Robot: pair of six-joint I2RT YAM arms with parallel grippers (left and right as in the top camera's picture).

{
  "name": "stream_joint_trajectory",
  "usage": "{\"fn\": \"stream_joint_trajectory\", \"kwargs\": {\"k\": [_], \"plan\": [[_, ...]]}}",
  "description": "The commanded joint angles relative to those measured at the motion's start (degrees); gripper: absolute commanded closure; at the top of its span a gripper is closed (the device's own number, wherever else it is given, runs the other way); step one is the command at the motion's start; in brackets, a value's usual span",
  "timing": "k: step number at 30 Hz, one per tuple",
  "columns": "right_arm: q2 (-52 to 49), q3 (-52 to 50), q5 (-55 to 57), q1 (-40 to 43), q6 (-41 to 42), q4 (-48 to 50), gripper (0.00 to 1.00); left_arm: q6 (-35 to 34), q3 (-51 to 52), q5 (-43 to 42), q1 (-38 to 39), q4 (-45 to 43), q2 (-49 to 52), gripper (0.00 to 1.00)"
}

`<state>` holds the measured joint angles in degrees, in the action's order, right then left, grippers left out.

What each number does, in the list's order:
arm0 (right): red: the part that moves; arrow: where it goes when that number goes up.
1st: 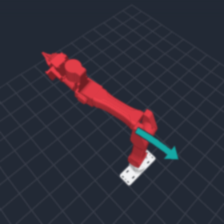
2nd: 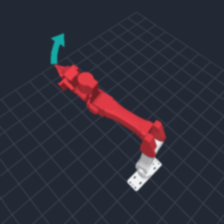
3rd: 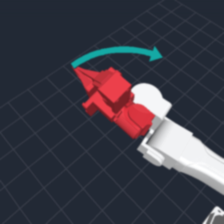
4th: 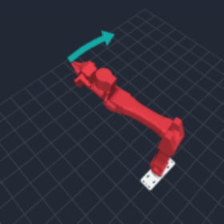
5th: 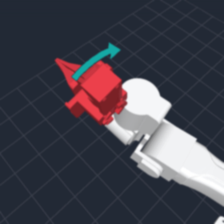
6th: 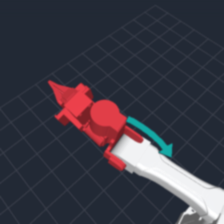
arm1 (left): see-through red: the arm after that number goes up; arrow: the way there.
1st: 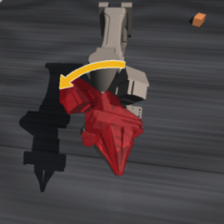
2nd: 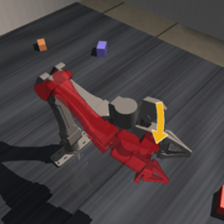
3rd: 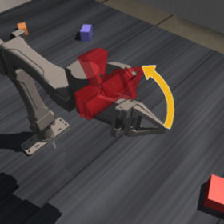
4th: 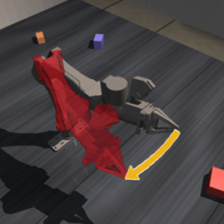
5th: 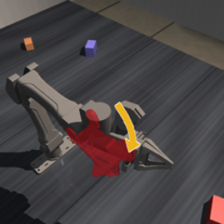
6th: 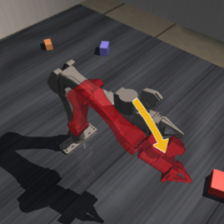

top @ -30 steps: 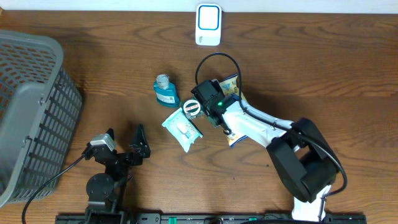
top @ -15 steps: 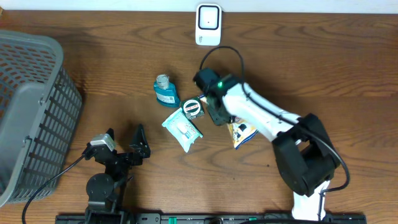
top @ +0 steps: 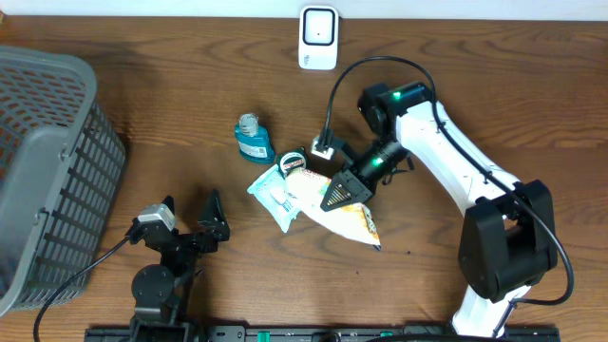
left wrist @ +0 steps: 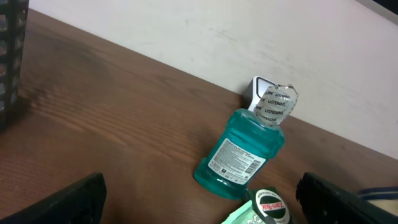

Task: Scan the item barcode
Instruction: 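Grasp the white snack bag with the right gripper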

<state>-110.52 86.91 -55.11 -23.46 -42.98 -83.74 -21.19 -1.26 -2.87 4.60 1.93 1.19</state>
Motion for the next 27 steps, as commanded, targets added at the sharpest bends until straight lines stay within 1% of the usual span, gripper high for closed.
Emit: {"fn": "stream_joint_trajectory", "kwargs": {"k": [1, 3, 5, 6, 8, 10, 12, 16, 19, 23, 27], "plan": [[1.2, -1.2, -14.64, 0.15, -13.75, -4.24, 0.99, 0.07, 1.03, 0.72, -0.2, 1.92, -0.15, 0.02], [1.2, -1.22, -16.24, 0.13, -18.1, -7.74, 0.99, 0.07, 1.03, 0.72, -0.2, 1.92, -0.15, 0.02], [1.2, -1.22, -18.18, -0.02, -28.22, -13.05, 0.99, 0.07, 1.03, 0.72, -0.2, 1.92, -0.15, 0.02], [1.2, -1.4, -17.79, -0.31, -32.7, -13.77, 0.99, 0.07, 1.03, 0.72, -0.2, 1.92, -0.15, 0.02], [1.2, -1.84, -17.4, -1.2, -39.06, -13.77, 0.99, 0.07, 1.03, 0.72, -0.2, 1.92, -0.15, 0.02], [1.16, -2.23, -18.86, -2.12, -43.12, -13.77, 0.99, 0.07, 1.03, 0.72, -0.2, 1.92, -0.15, 0.02], [1.16, -2.29, -21.03, -3.28, -45.05, -13.77, 0.99, 0.09, 1.03, 0.72, -0.2, 1.92, -0.15, 0.02], [1.16, -2.29, -24.55, -4.85, -45.11, -13.79, 0.99, 0.09, 1.03, 0.72, -0.2, 1.92, -0.15, 0.02], [1.16, -2.29, -26.67, -5.35, -41.62, -13.79, 0.99, 0.07, 1.03, 0.72, -0.2, 1.92, -0.15, 0.02], [1.16, -2.27, -29.24, -5.22, -31.87, -13.79, 0.99, 0.09, 1.03, 0.72, -0.2, 1.92, -0.15, 0.02], [1.16, -2.29, -32.11, -4.87, -19.47, -13.79, 0.99, 0.09, 1.03, 0.72, -0.2, 1.92, -0.15, 0.02]]}}
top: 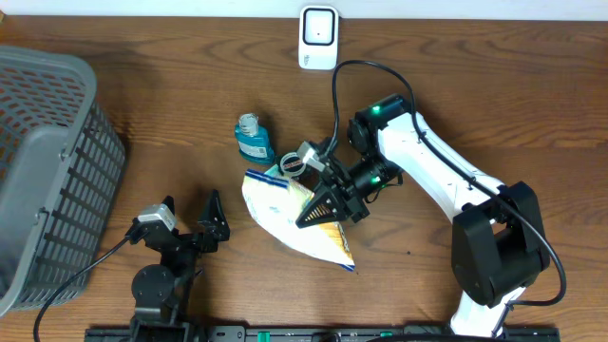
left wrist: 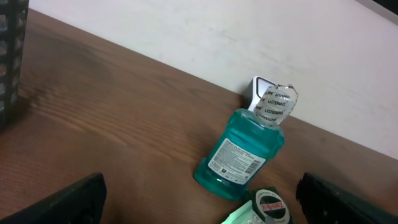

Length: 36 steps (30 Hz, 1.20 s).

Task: Scan the item barcode
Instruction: 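Grasp the white snack bag with the right gripper, then lift the snack bag and carry it up to the scanner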

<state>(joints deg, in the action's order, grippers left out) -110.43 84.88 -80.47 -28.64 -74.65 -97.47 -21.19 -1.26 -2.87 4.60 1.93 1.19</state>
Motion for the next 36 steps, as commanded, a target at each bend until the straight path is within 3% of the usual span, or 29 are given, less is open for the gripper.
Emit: {"fn": "stream_joint_trajectory", "kwargs": {"k": [1, 3, 9, 16, 26, 31, 36], "plan": [[1.07, -0.26, -7.45, 0.31, 15.13, -0.07, 0.99, 0.07, 1.03, 0.72, -0.2, 1.92, -0.15, 0.02], [1.16, -0.26, -7.85, 0.31, 20.65, -0.07, 0.99, 0.09, 1.03, 0.72, -0.2, 1.92, -0.15, 0.02], [1.31, -0.26, -7.52, 0.55, 25.77, -0.07, 0.99, 0.09, 1.03, 0.72, -0.2, 1.92, -0.15, 0.02], [5.99, -4.04, -6.08, 1.53, 25.51, -0.07, 0.99, 0.07, 1.03, 0.72, -0.2, 1.92, -0.15, 0.02], [17.66, -22.69, -9.03, 13.77, 18.4, -0.04, 0.99, 0.09, 1.03, 0.72, -0.2, 1.92, -0.15, 0.02], [17.88, -24.35, -8.57, 12.61, 15.58, -0.07, 0.99, 0.07, 1.03, 0.72, -0.2, 1.92, -0.15, 0.02], [18.43, -24.17, -7.15, 12.48, 6.03, -0.07, 0.99, 0.07, 1.03, 0.72, -0.2, 1.92, -0.15, 0.02]]}}
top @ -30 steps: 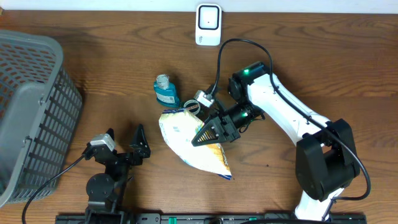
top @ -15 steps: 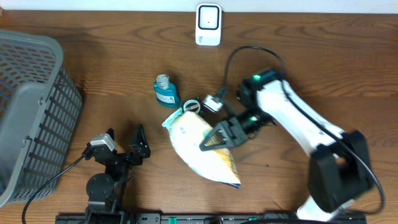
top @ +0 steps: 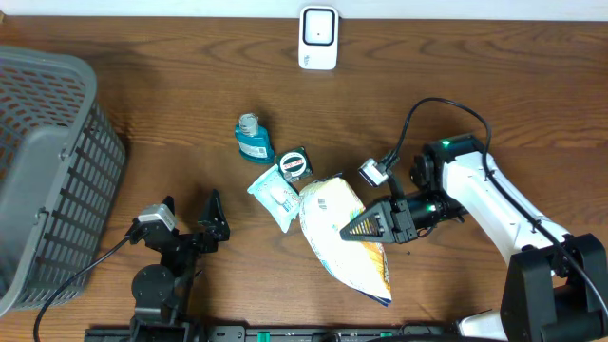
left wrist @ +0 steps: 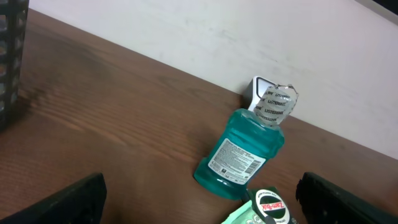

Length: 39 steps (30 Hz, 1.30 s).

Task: Scan the item barcode
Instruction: 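Lift the snack bag and carry it up to the scanner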

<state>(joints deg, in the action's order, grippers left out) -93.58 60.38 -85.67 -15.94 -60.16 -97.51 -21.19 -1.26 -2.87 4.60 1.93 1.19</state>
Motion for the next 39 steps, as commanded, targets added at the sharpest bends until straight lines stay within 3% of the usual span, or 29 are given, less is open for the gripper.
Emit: {"fn": "stream_joint_trajectory", "kwargs": {"k": [1, 7, 12, 15, 18, 20, 23, 30, 39], "plan": [[2.03, 0.61, -1.92, -0.17, -10.25, -0.02, 0.99, 0.07, 1.03, 0.72, -0.2, 1.92, -0.15, 0.02], [5.49, 2.64, 3.5, -0.17, -22.45, 1.77, 0.99, 0.09, 1.03, 0.72, -0.2, 1.92, -0.15, 0.02], [5.92, 2.84, 6.67, -0.17, -21.62, 13.44, 0.99, 0.09, 1.03, 0.72, -0.2, 1.92, -0.15, 0.02], [5.92, 2.84, 11.06, -0.17, -12.5, 24.96, 0.98, 0.07, 1.03, 0.72, -0.2, 1.92, -0.15, 0.02], [5.95, 2.84, 22.12, -0.24, 7.39, 41.51, 0.99, 0.09, 1.03, 0.72, -0.2, 1.92, -0.15, 0.02], [5.95, 2.84, 36.0, -0.28, 23.32, 52.48, 0.99, 0.09, 1.03, 0.72, -0.2, 1.92, -0.15, 0.02], [5.95, 2.84, 49.59, -0.28, 34.77, 60.22, 0.99, 0.09, 1.03, 0.72, -0.2, 1.92, -0.15, 0.02], [5.92, 2.84, 65.7, -1.07, 49.96, 67.52, 0.99, 0.09, 1.03, 0.72, -0.2, 1.92, -0.15, 0.02], [4.79, 2.84, 87.01, -6.71, 54.93, 75.71, 0.99, 0.09, 1.03, 0.72, -0.2, 1.92, -0.15, 0.02]]}}
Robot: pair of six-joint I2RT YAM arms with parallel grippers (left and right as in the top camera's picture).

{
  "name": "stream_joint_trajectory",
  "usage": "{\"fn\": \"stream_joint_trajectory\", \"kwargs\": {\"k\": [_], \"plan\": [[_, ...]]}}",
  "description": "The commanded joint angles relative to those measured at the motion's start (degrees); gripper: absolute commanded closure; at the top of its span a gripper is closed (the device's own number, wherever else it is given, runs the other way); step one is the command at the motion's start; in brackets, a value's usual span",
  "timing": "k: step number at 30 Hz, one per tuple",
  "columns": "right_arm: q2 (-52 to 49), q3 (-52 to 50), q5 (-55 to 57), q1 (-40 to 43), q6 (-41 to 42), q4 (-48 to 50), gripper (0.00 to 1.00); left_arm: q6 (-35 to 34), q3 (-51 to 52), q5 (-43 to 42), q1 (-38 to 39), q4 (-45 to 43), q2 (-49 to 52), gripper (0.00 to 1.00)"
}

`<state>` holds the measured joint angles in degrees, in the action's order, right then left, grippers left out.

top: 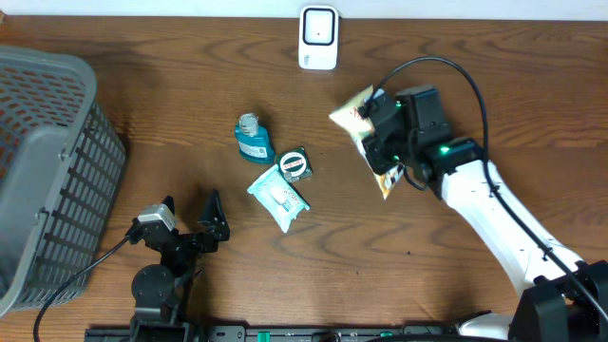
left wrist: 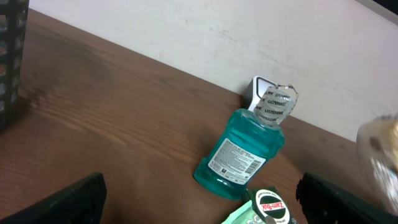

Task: Scan the item barcode
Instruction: 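Lift the snack bag and carry it up to the scanner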

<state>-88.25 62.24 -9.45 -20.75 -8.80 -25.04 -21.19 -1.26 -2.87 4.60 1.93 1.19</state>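
The white barcode scanner [top: 318, 38] stands at the table's far edge. Just right of it and nearer to me, my right gripper [top: 380, 144] is shut on a yellow-and-white snack bag [top: 359, 116], held up off the table with its top corner toward the scanner. The bag shows as a pale blur [left wrist: 380, 149] at the right edge of the left wrist view. My left gripper [top: 192, 204] rests open at the near left with nothing in it; its fingers [left wrist: 74, 199] frame a teal mouthwash bottle [left wrist: 245, 149].
The mouthwash bottle [top: 254, 138], a small round tin [top: 297, 164] and a light green wipes pack [top: 278, 197] lie mid-table. A grey mesh basket [top: 47, 171] fills the left side. The right arm's black cable [top: 427, 65] loops above its wrist.
My right gripper has gone from low over the near middle of the table to a spot near the scanner, carrying the bag, which now hangs lifted and turned. The left arm is unchanged.
The right gripper was first on the bag lying over the wipes and tin. Then it held the bag shifted to the left, and later nearer me, uncovering the tin and wipes. Now the bag is raised beside the scanner. The left gripper stayed open and still.
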Motion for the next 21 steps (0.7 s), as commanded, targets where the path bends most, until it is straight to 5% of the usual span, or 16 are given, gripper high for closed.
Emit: {"fn": "stream_joint_trajectory", "kwargs": {"k": [1, 9, 21], "plan": [[-1.33, 1.01, 12.0, -2.25, 3.54, 5.01, 0.99, 0.09, 1.03, 0.72, -0.2, 1.92, -0.15, 0.02], [-14.67, 13.75, 12.37, -2.34, -0.9, 6.25, 0.99, 0.09, 1.03, 0.72, -0.2, 1.92, -0.15, 0.02], [-46.64, 56.11, 21.22, -2.08, -11.87, -4.61, 0.99, 0.07, 1.03, 0.72, -0.2, 1.92, -0.15, 0.02]]}}
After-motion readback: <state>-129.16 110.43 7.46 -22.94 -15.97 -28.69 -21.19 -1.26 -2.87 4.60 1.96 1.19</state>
